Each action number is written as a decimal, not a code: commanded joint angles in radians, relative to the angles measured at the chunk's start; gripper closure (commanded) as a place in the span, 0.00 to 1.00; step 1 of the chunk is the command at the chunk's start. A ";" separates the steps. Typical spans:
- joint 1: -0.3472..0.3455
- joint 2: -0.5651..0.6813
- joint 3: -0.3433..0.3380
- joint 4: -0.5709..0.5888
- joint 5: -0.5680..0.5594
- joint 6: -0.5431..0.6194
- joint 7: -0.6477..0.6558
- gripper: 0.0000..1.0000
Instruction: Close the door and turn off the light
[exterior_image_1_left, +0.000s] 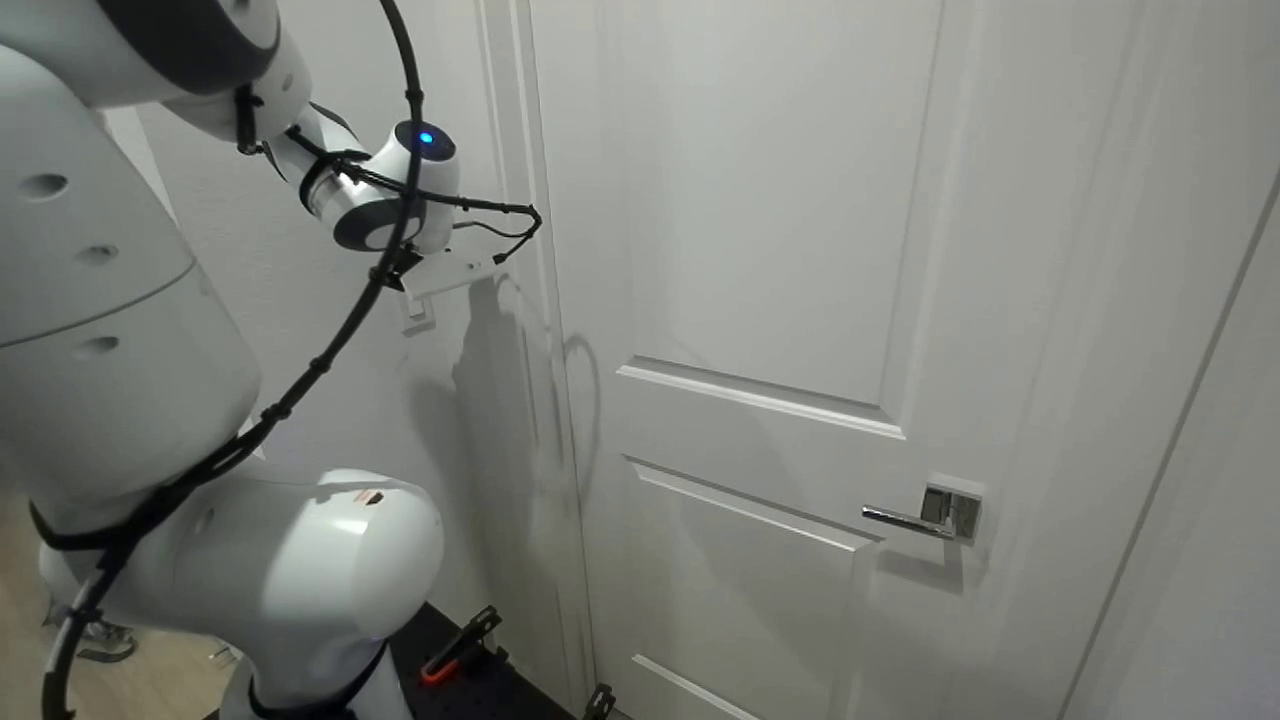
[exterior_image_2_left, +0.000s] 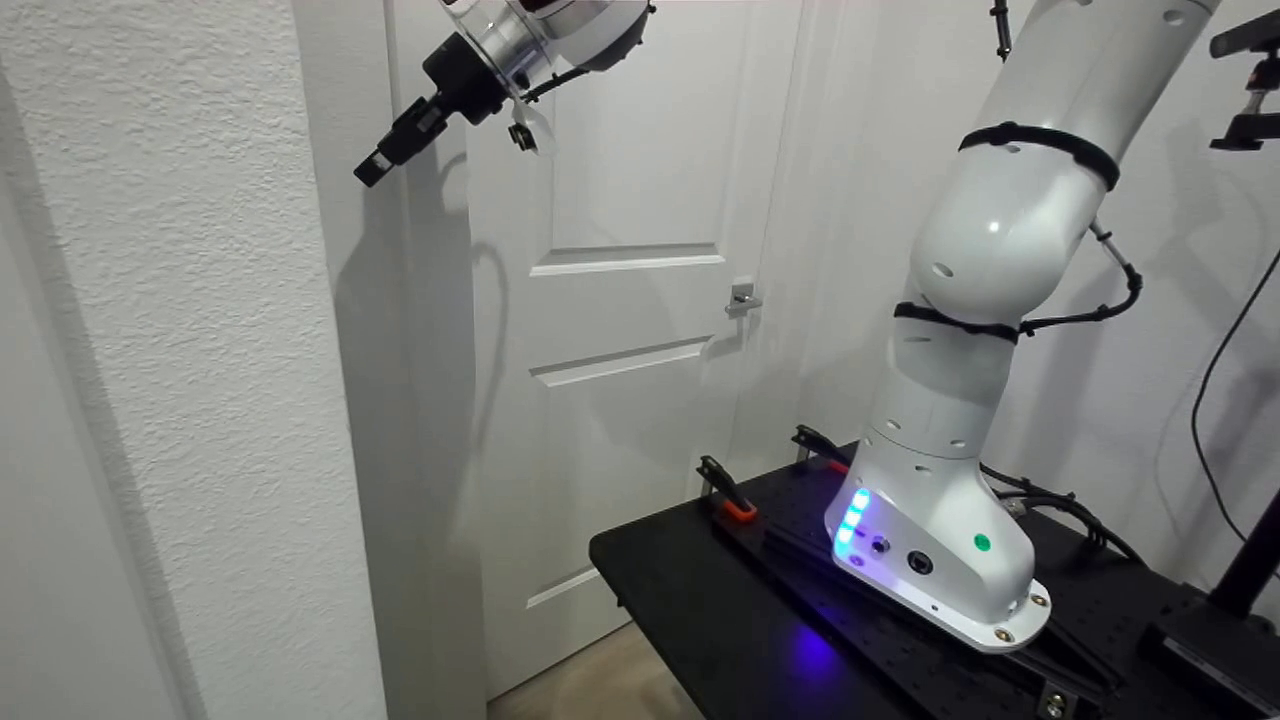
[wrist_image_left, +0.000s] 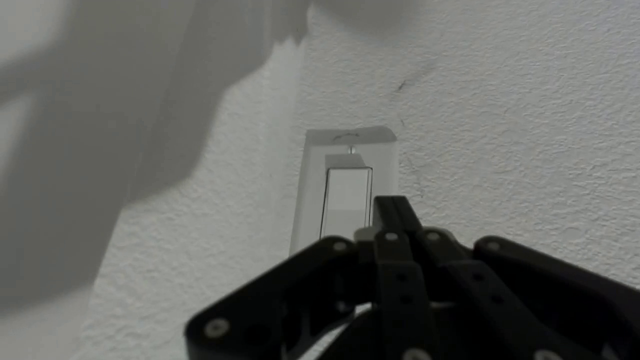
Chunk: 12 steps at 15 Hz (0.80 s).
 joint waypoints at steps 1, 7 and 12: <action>0.013 0.038 0.014 0.021 0.066 0.061 -0.059 1.00; 0.052 0.109 0.015 0.054 0.165 0.171 -0.171 1.00; 0.072 0.179 0.015 0.108 0.247 0.221 -0.261 1.00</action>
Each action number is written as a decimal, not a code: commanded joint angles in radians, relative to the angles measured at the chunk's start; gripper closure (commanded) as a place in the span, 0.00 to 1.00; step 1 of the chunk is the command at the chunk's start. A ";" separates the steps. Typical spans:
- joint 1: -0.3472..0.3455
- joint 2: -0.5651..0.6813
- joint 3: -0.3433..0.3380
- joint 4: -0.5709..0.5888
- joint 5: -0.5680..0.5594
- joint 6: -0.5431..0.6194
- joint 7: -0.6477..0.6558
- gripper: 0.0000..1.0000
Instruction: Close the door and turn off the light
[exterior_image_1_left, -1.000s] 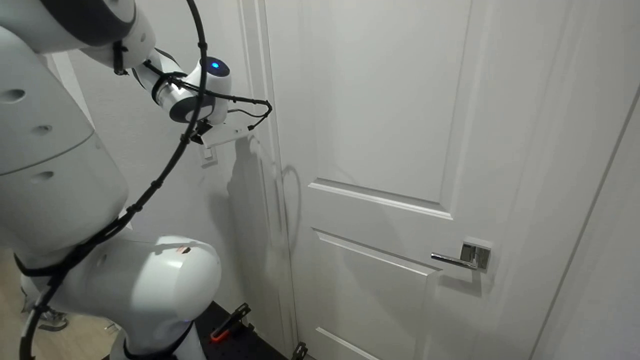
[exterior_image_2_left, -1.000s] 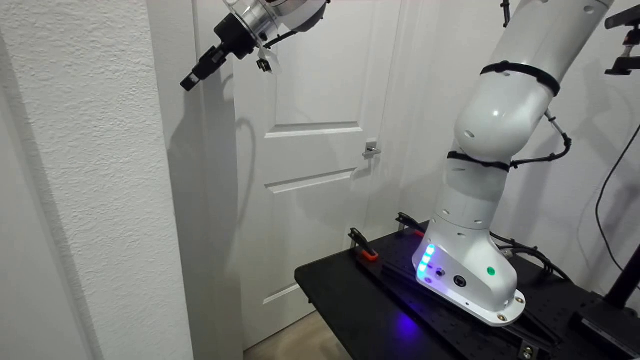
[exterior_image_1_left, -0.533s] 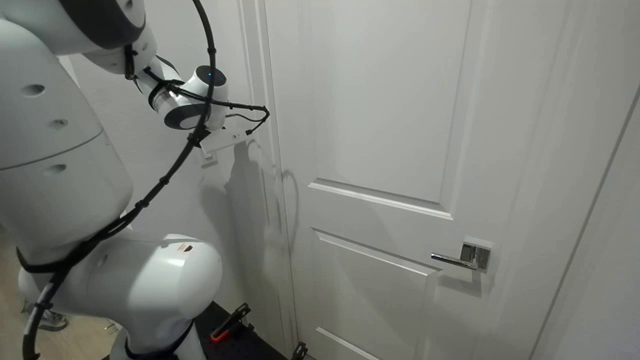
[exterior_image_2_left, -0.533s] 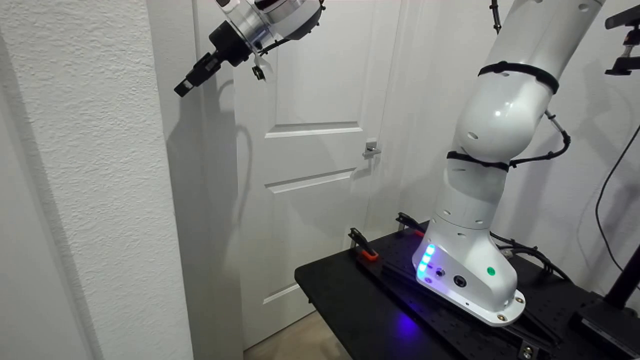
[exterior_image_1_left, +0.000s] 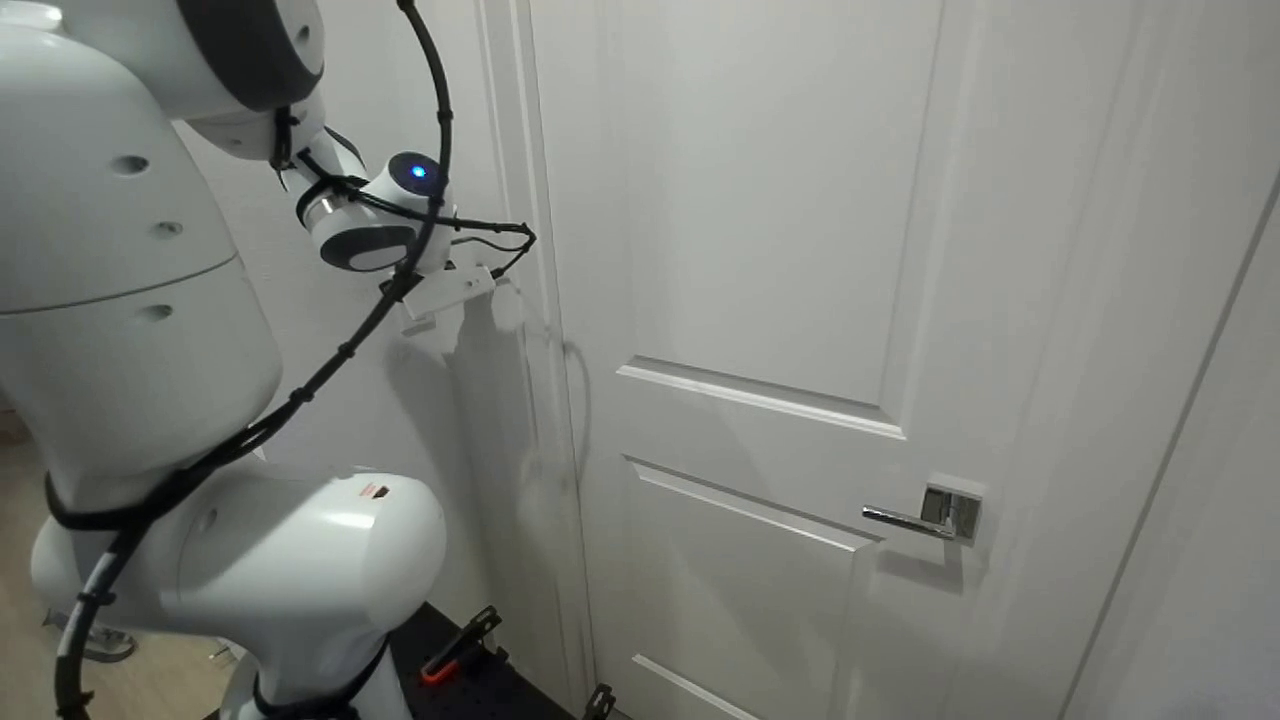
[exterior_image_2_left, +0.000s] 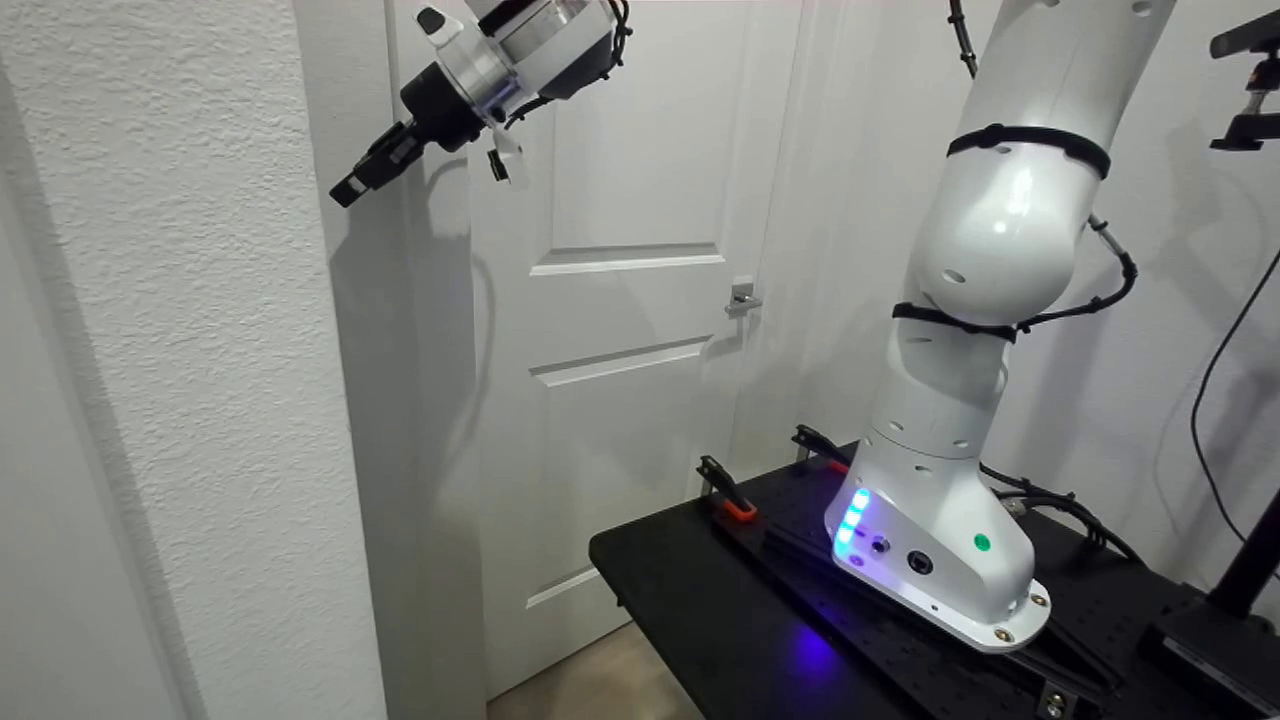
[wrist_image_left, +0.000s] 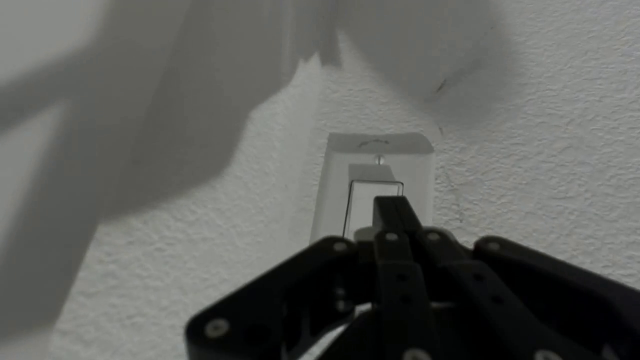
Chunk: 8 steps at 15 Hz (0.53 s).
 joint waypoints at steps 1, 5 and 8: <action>0.013 0.069 0.006 0.068 0.075 0.059 -0.089 1.00; 0.019 0.119 0.008 0.111 0.125 0.083 -0.155 1.00; 0.021 0.152 0.008 0.141 0.155 0.088 -0.191 1.00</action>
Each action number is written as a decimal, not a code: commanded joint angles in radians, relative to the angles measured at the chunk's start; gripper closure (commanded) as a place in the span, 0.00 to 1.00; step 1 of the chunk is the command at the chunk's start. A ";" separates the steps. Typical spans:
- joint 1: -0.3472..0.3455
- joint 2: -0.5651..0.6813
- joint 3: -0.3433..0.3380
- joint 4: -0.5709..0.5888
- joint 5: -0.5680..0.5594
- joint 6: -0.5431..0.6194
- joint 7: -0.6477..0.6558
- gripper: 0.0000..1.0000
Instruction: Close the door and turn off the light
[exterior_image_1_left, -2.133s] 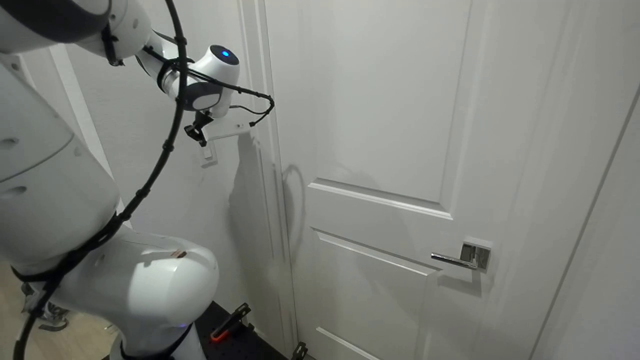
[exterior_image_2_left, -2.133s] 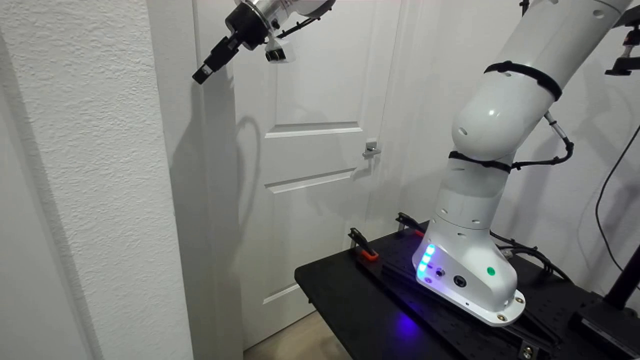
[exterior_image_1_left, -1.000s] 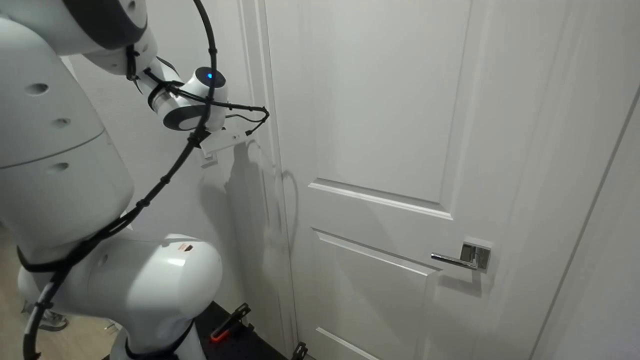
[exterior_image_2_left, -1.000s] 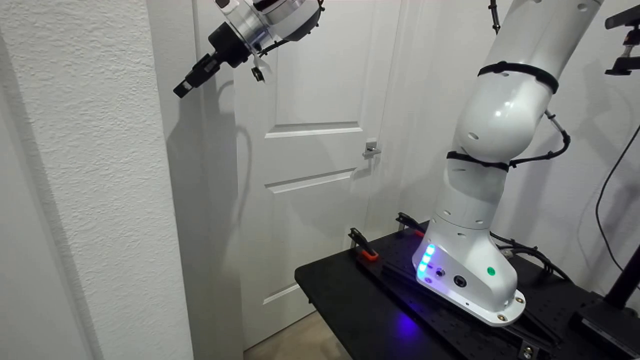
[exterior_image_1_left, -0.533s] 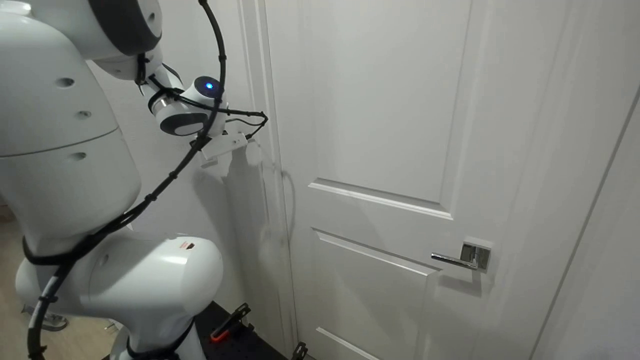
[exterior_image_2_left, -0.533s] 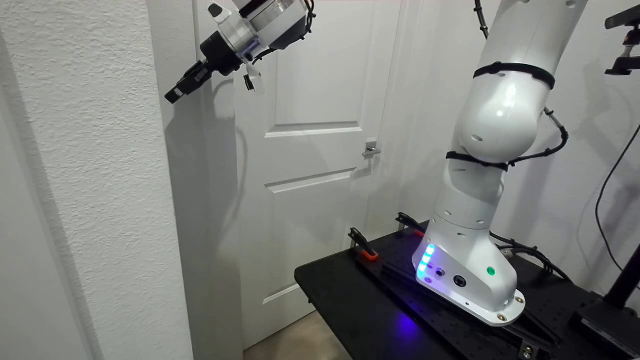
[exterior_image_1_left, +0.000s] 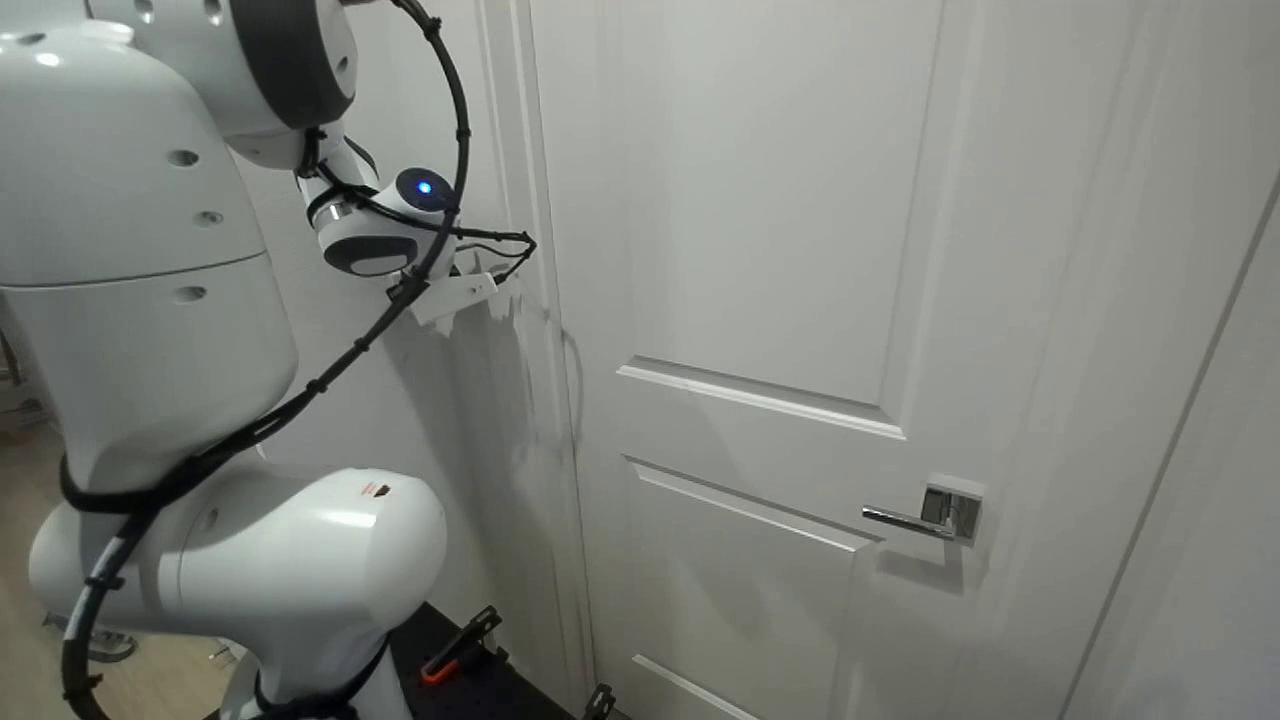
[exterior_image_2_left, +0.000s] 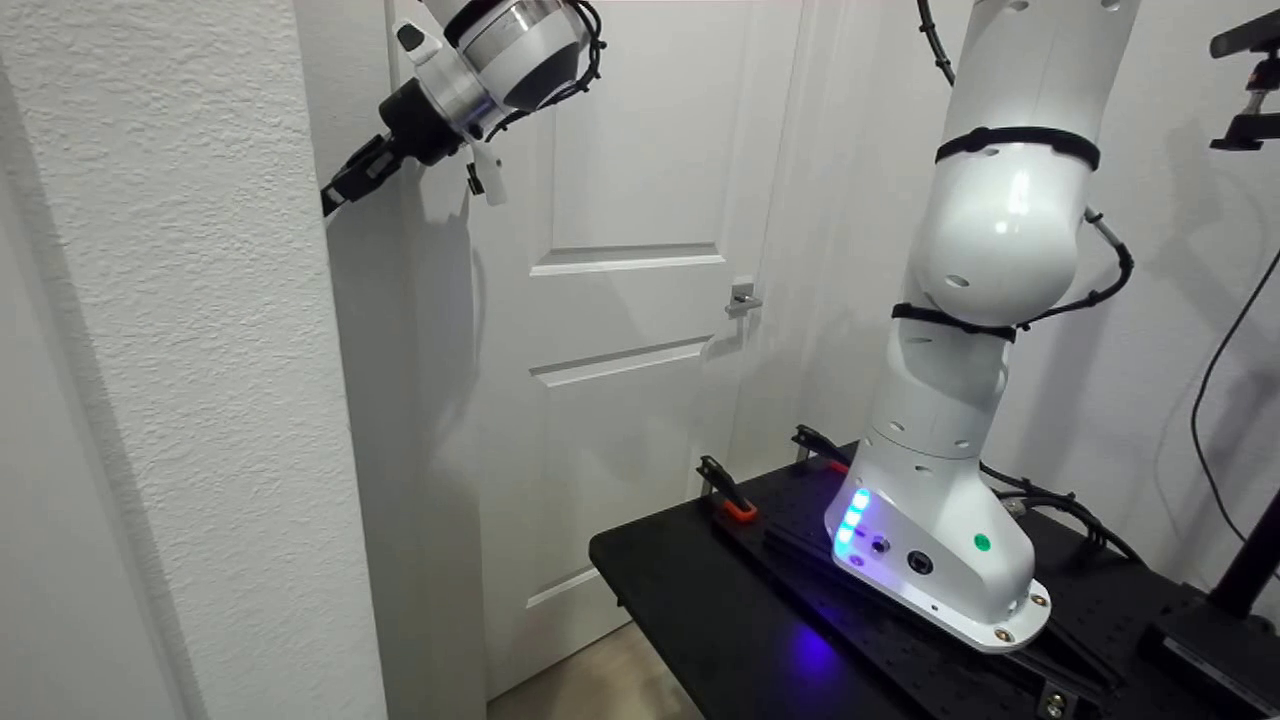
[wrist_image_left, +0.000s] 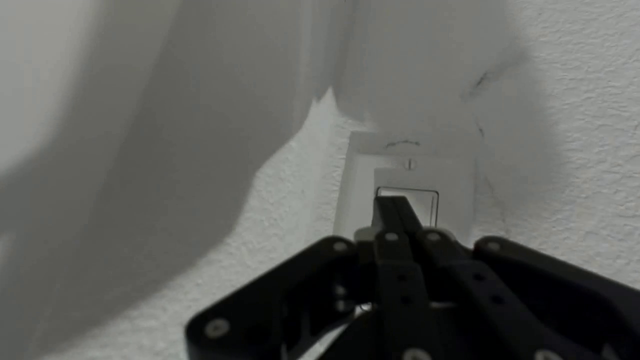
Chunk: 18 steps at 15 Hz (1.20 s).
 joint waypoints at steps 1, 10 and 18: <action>0.006 0.053 0.008 0.061 0.062 0.040 -0.070 1.00; 0.008 0.112 0.003 0.085 0.043 0.029 -0.038 1.00; 0.008 0.127 0.002 0.108 0.041 0.032 -0.035 1.00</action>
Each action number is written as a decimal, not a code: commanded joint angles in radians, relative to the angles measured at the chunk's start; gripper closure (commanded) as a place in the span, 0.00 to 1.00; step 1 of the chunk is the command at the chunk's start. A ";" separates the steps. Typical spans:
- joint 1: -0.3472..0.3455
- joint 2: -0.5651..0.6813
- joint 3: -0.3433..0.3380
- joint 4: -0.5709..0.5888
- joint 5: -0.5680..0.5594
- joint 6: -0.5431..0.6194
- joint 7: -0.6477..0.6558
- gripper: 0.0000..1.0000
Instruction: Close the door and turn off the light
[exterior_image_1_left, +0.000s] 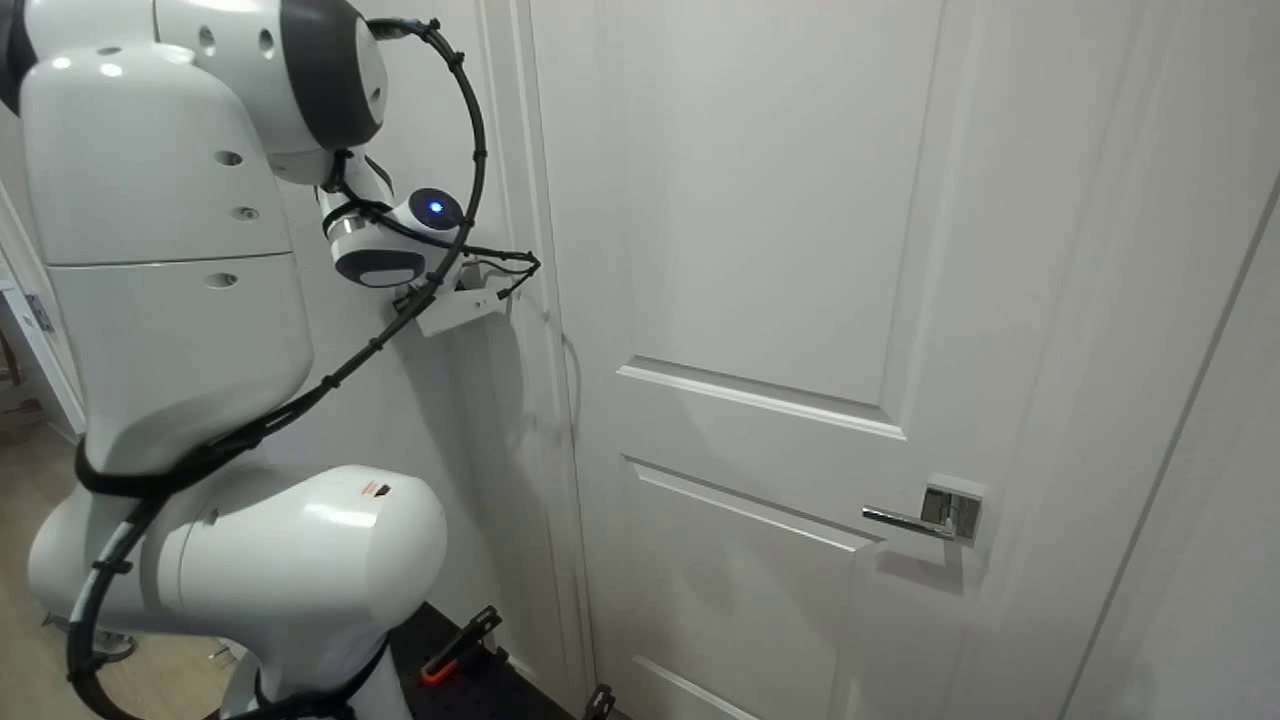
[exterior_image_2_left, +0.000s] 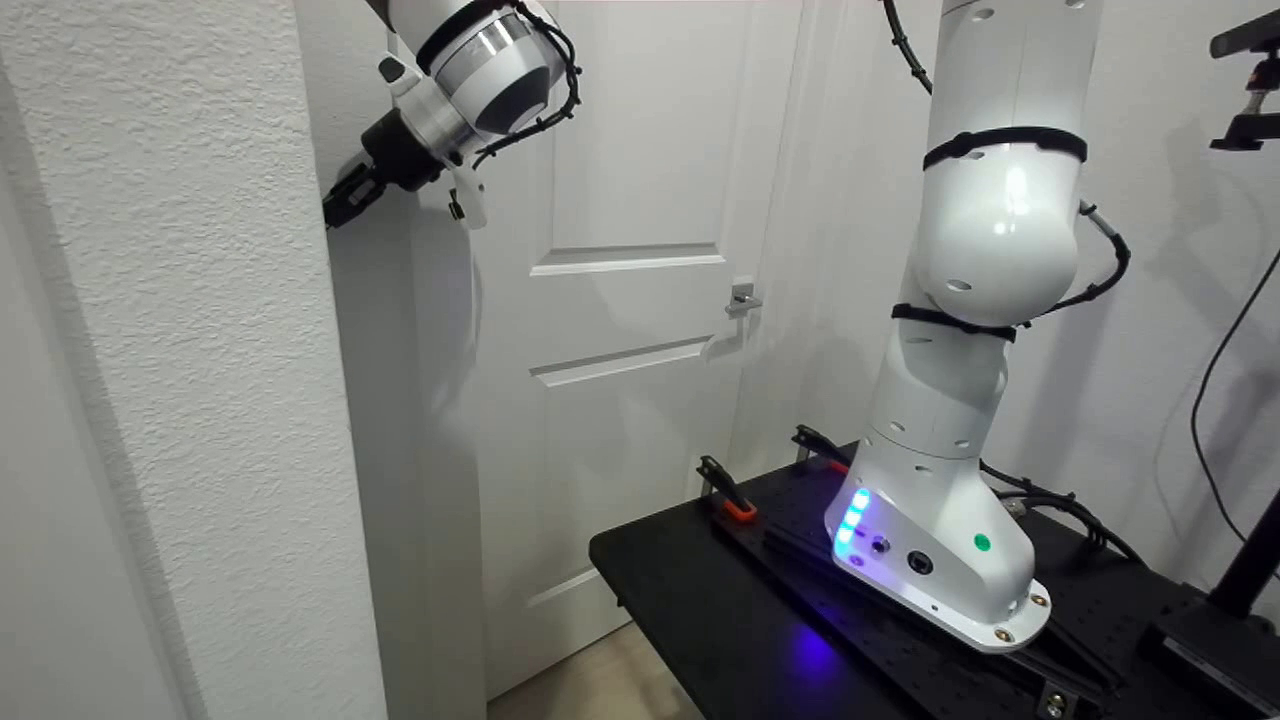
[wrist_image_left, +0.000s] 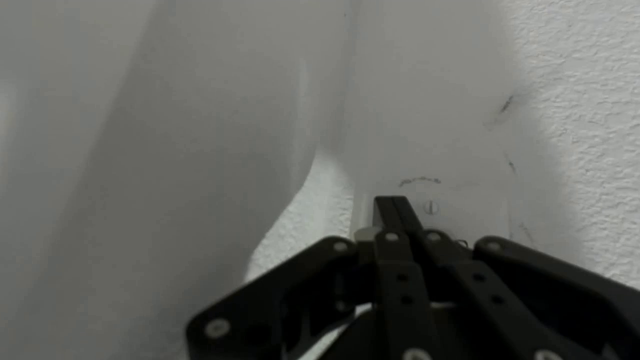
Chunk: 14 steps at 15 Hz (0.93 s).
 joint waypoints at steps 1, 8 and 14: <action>0.004 0.014 0.001 0.031 0.002 0.021 0.008 1.00; 0.003 0.004 -0.004 0.023 -0.025 0.012 0.033 1.00; 0.001 0.009 -0.003 0.034 -0.021 0.001 0.031 1.00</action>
